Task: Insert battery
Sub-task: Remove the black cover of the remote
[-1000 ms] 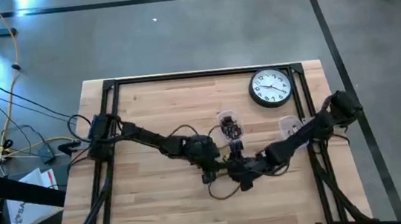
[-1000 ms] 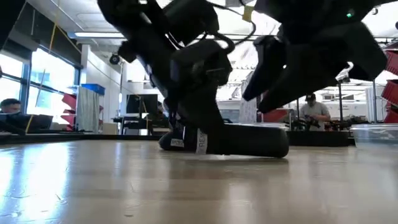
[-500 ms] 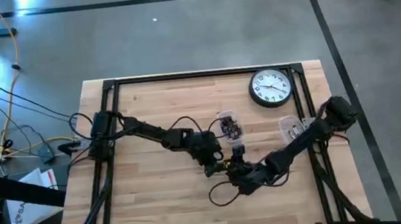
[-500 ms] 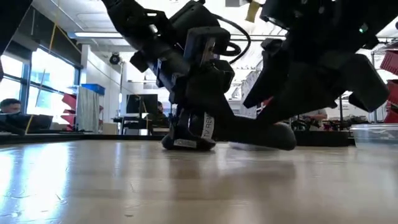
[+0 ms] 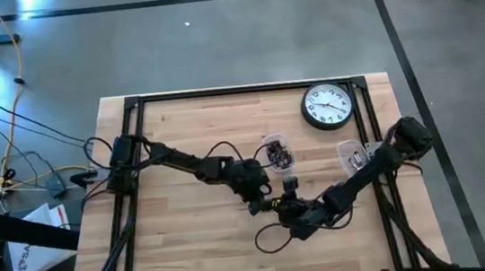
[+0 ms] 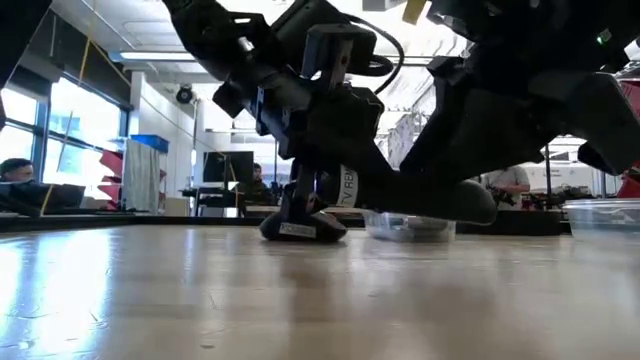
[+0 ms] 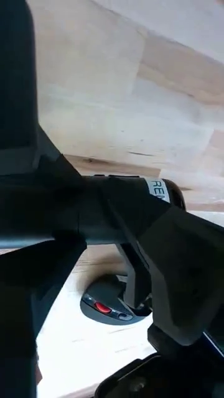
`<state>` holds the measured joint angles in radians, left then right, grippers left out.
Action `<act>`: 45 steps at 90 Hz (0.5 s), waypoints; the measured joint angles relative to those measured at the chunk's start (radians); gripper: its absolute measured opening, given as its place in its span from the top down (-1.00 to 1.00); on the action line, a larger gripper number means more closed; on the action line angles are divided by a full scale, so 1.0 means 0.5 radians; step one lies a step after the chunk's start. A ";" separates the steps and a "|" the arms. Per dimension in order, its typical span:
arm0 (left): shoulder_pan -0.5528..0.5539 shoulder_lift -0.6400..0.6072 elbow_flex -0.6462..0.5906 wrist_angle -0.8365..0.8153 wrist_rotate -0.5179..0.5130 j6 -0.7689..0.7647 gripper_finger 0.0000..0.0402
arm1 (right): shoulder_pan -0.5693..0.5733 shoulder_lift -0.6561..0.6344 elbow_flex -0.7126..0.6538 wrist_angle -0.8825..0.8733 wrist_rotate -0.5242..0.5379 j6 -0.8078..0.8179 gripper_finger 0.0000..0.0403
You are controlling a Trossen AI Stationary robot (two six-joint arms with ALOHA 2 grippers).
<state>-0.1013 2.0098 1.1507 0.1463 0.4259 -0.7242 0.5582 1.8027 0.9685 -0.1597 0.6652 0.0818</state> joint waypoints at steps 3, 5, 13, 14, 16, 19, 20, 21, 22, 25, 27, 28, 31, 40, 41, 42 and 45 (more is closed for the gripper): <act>-0.002 0.000 0.000 0.005 -0.003 -0.001 0.74 | 0.006 0.000 0.001 -0.011 0.002 0.002 0.51; -0.003 0.000 0.000 0.010 -0.003 0.000 0.74 | 0.011 -0.001 0.001 -0.020 0.007 0.005 0.51; -0.002 0.001 0.000 0.020 -0.005 0.000 0.74 | 0.028 -0.001 0.002 -0.066 0.048 0.037 0.51; -0.002 0.000 0.000 0.021 -0.006 0.001 0.74 | 0.031 -0.002 0.003 -0.075 0.052 0.044 0.51; -0.002 0.001 0.000 0.024 -0.011 0.002 0.74 | 0.037 -0.002 0.004 -0.092 0.068 0.060 0.51; -0.001 0.000 0.000 0.028 -0.013 0.004 0.74 | 0.045 -0.002 0.004 -0.119 0.084 0.084 0.52; -0.001 0.000 0.000 0.029 -0.013 0.005 0.74 | 0.048 -0.002 0.004 -0.127 0.087 0.094 0.52; -0.001 0.001 0.000 0.029 -0.013 0.006 0.74 | 0.051 -0.002 0.004 -0.136 0.090 0.103 0.52; -0.001 0.001 0.000 0.030 -0.013 0.007 0.74 | 0.053 -0.002 0.004 -0.145 0.092 0.113 0.52; -0.002 0.001 0.000 0.030 -0.013 0.007 0.74 | 0.061 -0.002 0.004 -0.171 0.099 0.143 0.52; -0.002 0.001 0.000 0.030 -0.012 0.007 0.74 | 0.066 -0.002 0.004 -0.188 0.102 0.156 0.52; -0.002 0.000 0.000 0.030 -0.011 0.007 0.74 | 0.068 -0.002 0.004 -0.196 0.103 0.161 0.52; -0.002 0.001 0.000 0.029 -0.011 0.007 0.74 | 0.075 -0.003 0.004 -0.218 0.103 0.181 0.52; -0.002 0.001 0.000 0.015 0.002 0.008 0.74 | 0.093 -0.003 0.003 -0.260 0.106 0.202 0.52; -0.002 0.001 0.000 0.013 0.004 0.008 0.74 | 0.095 -0.003 0.003 -0.262 0.107 0.202 0.52; -0.002 0.001 0.000 0.012 0.005 0.009 0.74 | 0.096 -0.003 0.002 -0.263 0.108 0.202 0.52; -0.003 0.001 0.000 0.012 0.006 0.009 0.74 | 0.100 -0.003 0.002 -0.266 0.113 0.203 0.52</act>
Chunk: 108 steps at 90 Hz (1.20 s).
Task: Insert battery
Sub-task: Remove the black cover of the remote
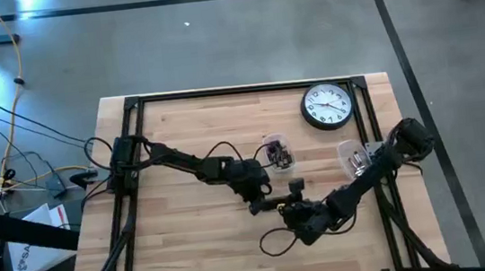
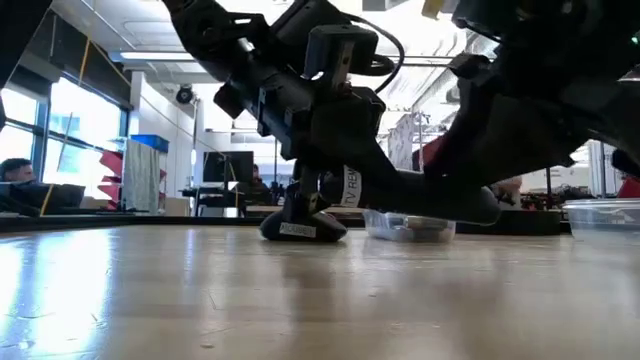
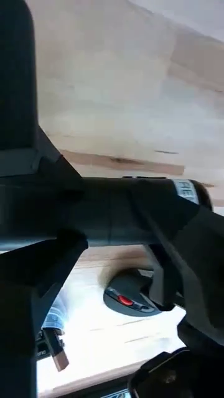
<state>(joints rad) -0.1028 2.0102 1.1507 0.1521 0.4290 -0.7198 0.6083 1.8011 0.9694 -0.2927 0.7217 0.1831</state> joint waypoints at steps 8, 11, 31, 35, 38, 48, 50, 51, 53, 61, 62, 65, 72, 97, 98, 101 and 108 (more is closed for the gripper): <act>0.000 0.000 0.000 0.003 0.008 -0.003 0.74 | 0.008 0.000 -0.001 -0.005 0.008 -0.001 0.52; 0.000 0.000 0.000 0.002 0.009 -0.003 0.74 | 0.008 0.001 -0.002 0.001 0.007 -0.016 0.52; -0.003 0.000 0.000 -0.006 0.048 -0.003 0.74 | 0.008 0.005 -0.007 0.182 -0.002 -0.232 0.46; -0.003 -0.001 0.000 -0.004 0.051 -0.003 0.74 | 0.008 0.006 -0.007 0.210 0.000 -0.241 0.43; -0.003 -0.001 0.000 0.001 0.051 -0.003 0.74 | 0.007 0.006 -0.007 0.229 0.000 -0.241 0.41; -0.002 -0.002 0.000 0.010 0.043 -0.003 0.74 | 0.007 0.006 -0.007 0.255 0.001 -0.224 0.39; 0.000 -0.002 0.000 0.013 0.041 -0.003 0.74 | 0.007 0.006 -0.007 0.258 0.001 -0.223 0.39; 0.002 -0.002 0.000 0.014 0.041 -0.003 0.74 | 0.007 0.006 -0.007 0.260 0.001 -0.224 0.39; 0.005 -0.002 0.000 0.018 0.039 -0.004 0.74 | 0.007 0.006 -0.007 0.263 0.002 -0.226 0.39; 0.010 -0.002 0.000 0.037 0.039 -0.017 0.74 | 0.003 0.006 -0.007 0.266 0.008 -0.266 0.39; 0.011 -0.002 0.000 0.039 0.041 -0.017 0.74 | 0.002 0.006 -0.007 0.267 0.008 -0.273 0.39; 0.013 -0.002 0.000 0.048 0.046 -0.022 0.74 | -0.003 0.006 -0.007 0.270 0.009 -0.284 0.39; 0.018 -0.002 0.000 0.051 0.046 -0.025 0.74 | -0.012 0.006 -0.007 0.275 0.007 -0.318 0.37; 0.040 -0.002 0.004 0.068 0.070 -0.042 0.74 | -0.013 0.006 -0.005 0.266 0.024 -0.348 0.23; 0.041 -0.002 0.004 0.068 0.073 -0.045 0.74 | -0.014 0.006 -0.005 0.265 0.024 -0.357 0.22; 0.045 -0.002 0.004 0.069 0.083 -0.055 0.74 | -0.014 0.006 -0.004 0.262 0.024 -0.375 0.21; 0.050 -0.002 0.004 0.071 0.096 -0.058 0.74 | -0.014 0.006 -0.004 0.240 0.024 -0.383 0.18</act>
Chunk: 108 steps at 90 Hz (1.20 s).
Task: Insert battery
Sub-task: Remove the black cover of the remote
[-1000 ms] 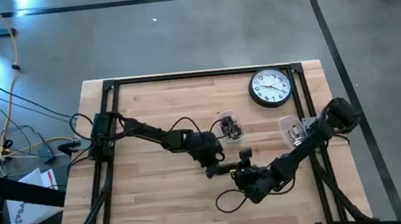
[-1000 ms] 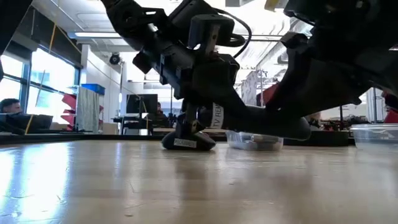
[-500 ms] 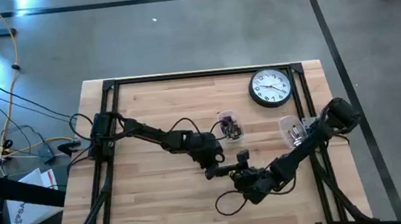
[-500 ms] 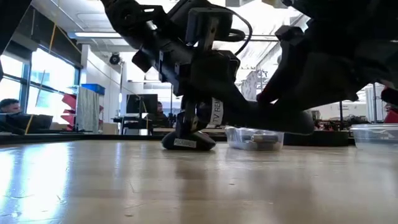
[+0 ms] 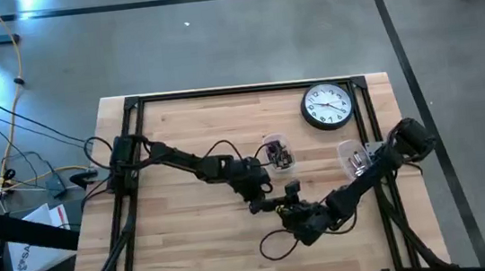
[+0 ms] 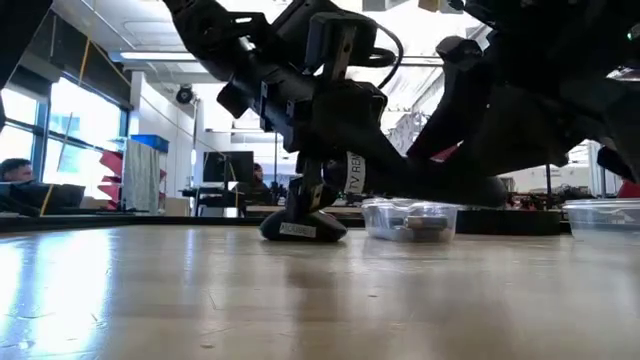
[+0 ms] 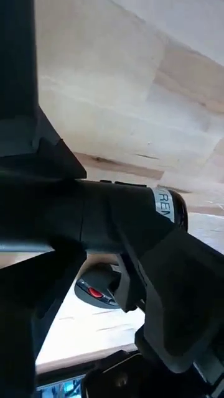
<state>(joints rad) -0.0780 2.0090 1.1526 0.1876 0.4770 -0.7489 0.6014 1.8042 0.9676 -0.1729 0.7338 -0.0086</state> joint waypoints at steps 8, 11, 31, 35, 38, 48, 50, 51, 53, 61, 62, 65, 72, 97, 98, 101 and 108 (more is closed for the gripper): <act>0.001 0.000 0.000 0.006 0.009 -0.002 0.74 | 0.000 0.000 0.002 -0.029 0.017 0.001 0.16; 0.001 0.000 0.001 0.011 0.010 -0.006 0.74 | 0.000 0.000 0.002 -0.039 0.036 0.007 0.16; 0.003 0.000 0.001 0.072 0.037 -0.051 0.74 | 0.000 -0.003 0.004 -0.092 0.084 0.078 0.16; 0.005 0.000 0.001 0.073 0.036 -0.050 0.74 | 0.002 -0.004 0.004 -0.121 0.090 0.110 0.17; 0.005 0.000 0.001 0.072 0.034 -0.050 0.74 | 0.004 -0.004 0.005 -0.136 0.093 0.130 0.18; 0.005 0.000 0.001 0.071 0.023 -0.039 0.74 | 0.017 -0.005 0.009 -0.184 0.100 0.196 0.25; 0.005 0.000 0.001 0.071 0.022 -0.038 0.74 | 0.025 -0.005 0.009 -0.192 0.105 0.205 0.26; 0.005 0.000 0.001 0.071 0.022 -0.038 0.74 | 0.028 -0.005 0.009 -0.196 0.107 0.207 0.27; 0.005 0.000 0.001 0.071 0.022 -0.038 0.74 | 0.033 -0.005 0.009 -0.202 0.112 0.210 0.28; 0.004 0.000 0.001 0.061 0.023 -0.034 0.74 | 0.062 -0.007 0.009 -0.249 0.130 0.246 0.30; 0.004 0.000 0.001 0.058 0.023 -0.034 0.74 | 0.067 -0.008 0.009 -0.259 0.133 0.253 0.30; 0.003 0.000 0.001 0.050 0.025 -0.033 0.74 | 0.080 -0.016 0.007 -0.300 0.137 0.278 0.31; 0.002 0.000 0.002 0.033 0.030 -0.029 0.74 | 0.101 -0.031 0.000 -0.409 0.138 0.352 0.31; 0.007 -0.008 0.004 0.056 0.075 -0.020 0.74 | 0.121 -0.109 -0.005 -0.276 0.140 0.279 0.31; 0.007 -0.009 0.004 0.058 0.076 -0.019 0.74 | 0.121 -0.112 -0.005 -0.263 0.141 0.274 0.31; 0.007 -0.011 0.004 0.056 0.078 -0.019 0.74 | 0.120 -0.118 -0.005 -0.244 0.138 0.248 0.31; 0.007 -0.011 0.004 0.057 0.071 -0.016 0.74 | 0.121 -0.123 -0.005 -0.222 0.139 0.227 0.31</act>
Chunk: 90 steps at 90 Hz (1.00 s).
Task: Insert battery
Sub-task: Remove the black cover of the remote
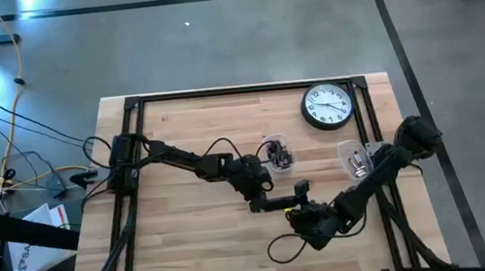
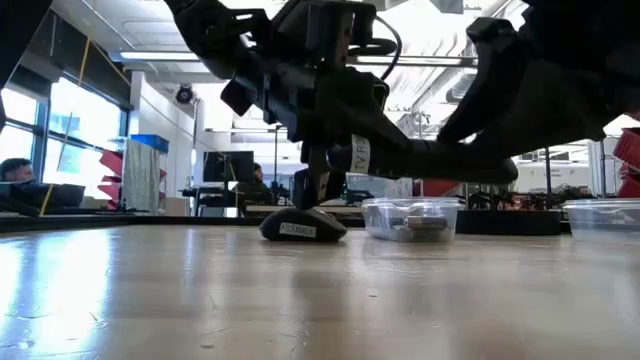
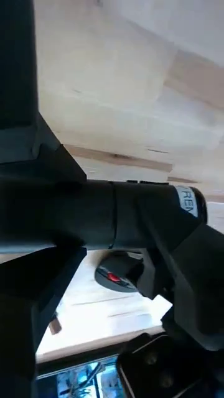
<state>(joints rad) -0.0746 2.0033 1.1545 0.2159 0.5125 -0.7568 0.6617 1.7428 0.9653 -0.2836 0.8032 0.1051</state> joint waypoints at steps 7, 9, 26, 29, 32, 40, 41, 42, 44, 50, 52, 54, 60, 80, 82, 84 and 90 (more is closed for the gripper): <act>0.000 0.000 0.000 0.000 -0.014 0.012 0.74 | 0.000 -0.004 0.000 0.006 0.002 -0.001 0.31; 0.002 0.000 0.000 0.000 -0.019 0.016 0.74 | 0.000 -0.005 0.000 0.007 0.006 -0.001 0.31; 0.003 0.000 0.000 -0.007 -0.036 0.037 0.74 | 0.001 -0.006 0.002 0.031 0.011 0.026 0.31; 0.004 0.000 0.000 -0.013 -0.041 0.037 0.74 | 0.001 -0.007 0.014 0.026 0.011 0.056 0.31; 0.006 0.000 0.000 -0.016 -0.042 0.037 0.74 | 0.002 -0.007 0.038 0.018 0.010 0.076 0.31; 0.010 0.001 0.000 -0.015 -0.060 0.050 0.74 | 0.013 -0.033 0.114 -0.053 0.007 0.134 0.31; 0.011 0.001 0.000 -0.015 -0.061 0.052 0.74 | 0.013 -0.037 0.123 -0.067 0.007 0.144 0.31; 0.011 0.001 0.000 -0.015 -0.062 0.052 0.74 | 0.014 -0.043 0.133 -0.084 0.007 0.152 0.31; 0.012 0.001 0.000 -0.014 -0.064 0.054 0.74 | 0.018 -0.055 0.152 -0.122 0.007 0.169 0.31; 0.012 0.003 0.000 -0.014 -0.091 0.054 0.74 | 0.030 -0.109 0.198 -0.278 -0.001 0.272 0.31; 0.012 0.003 0.000 -0.014 -0.106 0.054 0.74 | 0.031 -0.136 0.207 -0.339 -0.001 0.312 0.31; 0.012 0.004 0.000 -0.014 -0.119 0.057 0.74 | 0.035 -0.160 0.214 -0.399 -0.002 0.359 0.31; 0.006 0.005 0.000 -0.015 -0.150 0.074 0.74 | 0.044 -0.258 0.214 -0.580 -0.023 0.530 0.29; -0.014 -0.007 0.000 -0.016 -0.232 0.129 0.74 | 0.095 -0.615 -0.004 -0.792 -0.137 1.068 0.21; -0.015 -0.017 0.000 -0.017 -0.242 0.138 0.74 | 0.100 -0.644 -0.043 -0.789 -0.145 1.133 0.20; -0.016 -0.030 0.000 -0.024 -0.254 0.147 0.74 | 0.105 -0.671 -0.083 -0.777 -0.151 1.200 0.19; -0.022 -0.074 0.000 -0.018 -0.296 0.185 0.74 | 0.124 -0.740 -0.221 -0.714 -0.173 1.384 0.17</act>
<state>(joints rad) -0.0857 1.9665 1.1545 0.2067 0.3645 -0.6644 0.7235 1.3727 0.8546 -0.6406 0.7166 0.7969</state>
